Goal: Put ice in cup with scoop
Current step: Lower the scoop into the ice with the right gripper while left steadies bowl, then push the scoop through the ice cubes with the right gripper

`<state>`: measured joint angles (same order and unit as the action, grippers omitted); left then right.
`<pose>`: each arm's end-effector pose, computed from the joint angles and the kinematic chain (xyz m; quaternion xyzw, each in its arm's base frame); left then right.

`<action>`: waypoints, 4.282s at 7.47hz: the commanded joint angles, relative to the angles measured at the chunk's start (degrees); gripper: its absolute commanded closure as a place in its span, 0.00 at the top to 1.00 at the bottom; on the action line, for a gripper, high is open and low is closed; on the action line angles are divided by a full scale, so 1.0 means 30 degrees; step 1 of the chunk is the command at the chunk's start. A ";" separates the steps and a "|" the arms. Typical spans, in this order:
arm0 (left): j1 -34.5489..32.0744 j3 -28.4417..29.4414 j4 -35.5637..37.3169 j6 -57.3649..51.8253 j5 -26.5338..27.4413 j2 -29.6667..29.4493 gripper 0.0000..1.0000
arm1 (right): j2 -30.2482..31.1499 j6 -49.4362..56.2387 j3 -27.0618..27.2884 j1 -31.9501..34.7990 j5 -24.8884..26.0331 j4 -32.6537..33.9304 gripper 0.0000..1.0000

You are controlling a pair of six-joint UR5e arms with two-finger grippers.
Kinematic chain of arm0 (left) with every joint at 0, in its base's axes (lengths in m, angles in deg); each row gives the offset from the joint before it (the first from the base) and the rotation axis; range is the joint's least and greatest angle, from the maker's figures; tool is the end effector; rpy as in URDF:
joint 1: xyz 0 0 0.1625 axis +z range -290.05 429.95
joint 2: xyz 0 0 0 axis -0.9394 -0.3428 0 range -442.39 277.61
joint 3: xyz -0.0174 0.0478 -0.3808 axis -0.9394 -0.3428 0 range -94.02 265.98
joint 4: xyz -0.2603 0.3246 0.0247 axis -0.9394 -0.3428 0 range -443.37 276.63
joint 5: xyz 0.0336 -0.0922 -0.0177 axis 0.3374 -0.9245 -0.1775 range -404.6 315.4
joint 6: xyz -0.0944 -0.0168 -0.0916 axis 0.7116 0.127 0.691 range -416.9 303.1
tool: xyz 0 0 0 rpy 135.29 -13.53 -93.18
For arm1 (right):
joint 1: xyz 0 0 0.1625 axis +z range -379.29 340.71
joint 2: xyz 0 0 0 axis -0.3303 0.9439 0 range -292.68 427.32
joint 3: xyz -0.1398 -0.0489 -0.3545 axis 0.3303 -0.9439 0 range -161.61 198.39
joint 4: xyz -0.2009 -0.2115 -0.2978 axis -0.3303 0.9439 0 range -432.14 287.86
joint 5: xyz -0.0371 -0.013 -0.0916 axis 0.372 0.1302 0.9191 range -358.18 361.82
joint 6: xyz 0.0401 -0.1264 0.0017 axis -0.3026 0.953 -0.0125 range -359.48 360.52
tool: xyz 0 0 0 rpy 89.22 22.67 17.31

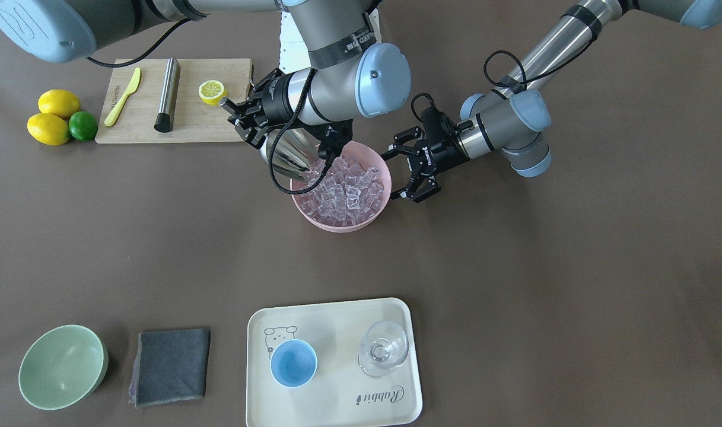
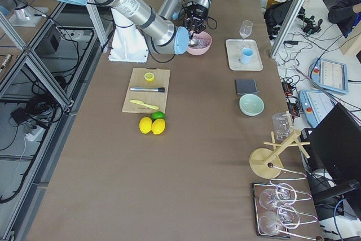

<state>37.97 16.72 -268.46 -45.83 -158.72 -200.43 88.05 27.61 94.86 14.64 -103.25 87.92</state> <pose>0.5257 -0.4215 0.3281 0.5535 0.5399 0.3935 0.4973 -0.4814 -0.4428 0.1207 -0.1522 -0.0951 -0.6405 0.7467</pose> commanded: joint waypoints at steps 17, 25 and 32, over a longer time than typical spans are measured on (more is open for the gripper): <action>-0.0003 -0.0029 -0.0029 0.0030 0.0131 -0.0029 0.97 | 0.0065 -0.2612 -0.0647 -0.0907 0.0073 -0.3956 0.00; -0.0062 -0.0029 -0.0088 0.0176 0.0131 -0.0029 0.97 | 0.2317 -0.3460 0.2951 -0.1318 0.0658 -0.4981 0.00; -0.0062 -0.0029 -0.0088 0.0351 0.0131 -0.0029 0.97 | 0.3869 -0.3638 0.4912 -0.1637 0.1329 -0.7033 0.00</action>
<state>37.79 16.64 -268.73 -45.05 -158.33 -200.52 97.42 16.78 106.08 10.50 -100.50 67.70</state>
